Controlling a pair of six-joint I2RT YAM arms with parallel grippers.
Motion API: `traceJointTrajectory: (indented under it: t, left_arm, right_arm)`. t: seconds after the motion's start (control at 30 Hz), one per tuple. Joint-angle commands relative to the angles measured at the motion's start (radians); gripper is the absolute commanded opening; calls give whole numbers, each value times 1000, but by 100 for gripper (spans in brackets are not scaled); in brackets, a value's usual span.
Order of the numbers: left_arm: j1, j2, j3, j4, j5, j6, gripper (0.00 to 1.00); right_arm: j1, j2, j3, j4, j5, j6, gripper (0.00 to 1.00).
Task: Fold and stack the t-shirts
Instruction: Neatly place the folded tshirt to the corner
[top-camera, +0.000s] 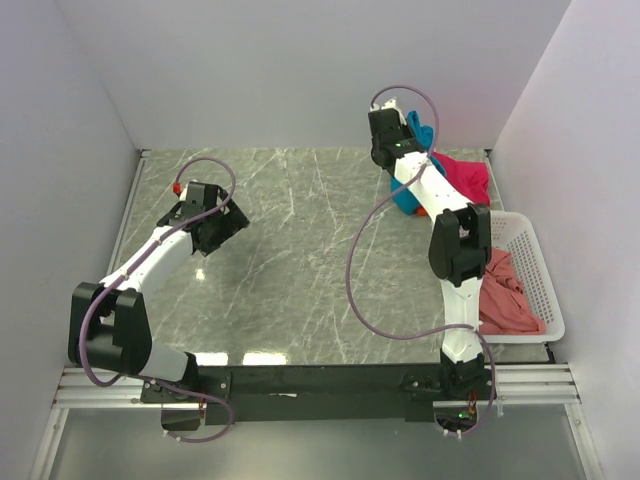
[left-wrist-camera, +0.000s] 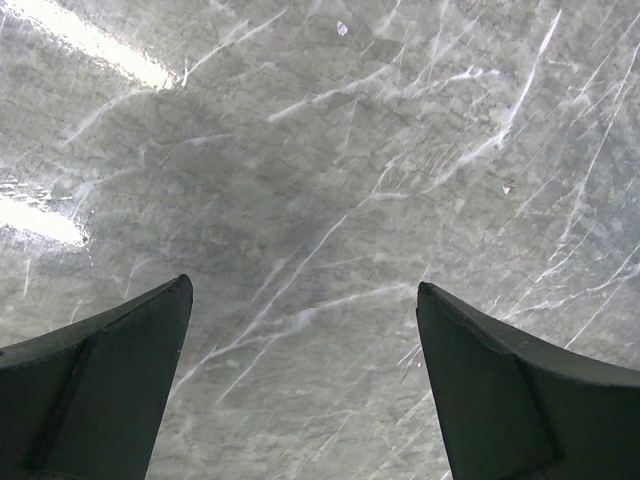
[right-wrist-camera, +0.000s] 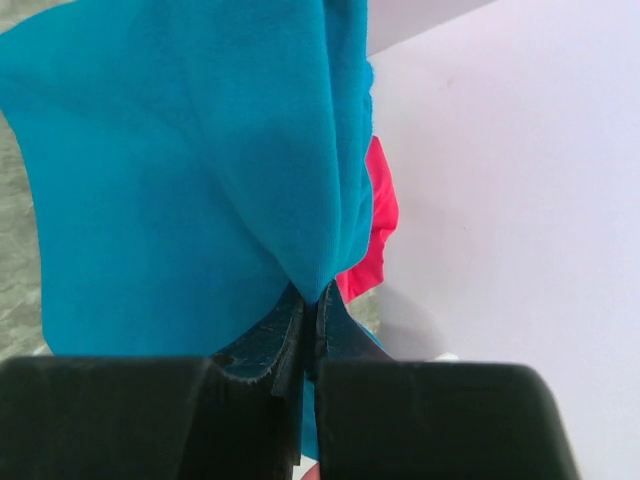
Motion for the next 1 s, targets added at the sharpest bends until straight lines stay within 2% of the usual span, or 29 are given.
traceJointTrajectory:
  t: [0.0,0.43,0.73,0.97]
  left_arm:
    - [-4,-3,44,7,-20,-7,99]
    - [-4,17,53,13,-17,-4,99]
    - [-4,53,68,5,-26,-4,99]
    - [-4,71,90,-4,-39,-6,99]
  right_arm:
    - [-16,-103,71,-7,-27,34,0]
    - [-91,-140,122,-97,-193,163,0]
    - [-217,-73,133,-122,-337,232,0]
    - [-309,19,146,-77,-381,223,0]
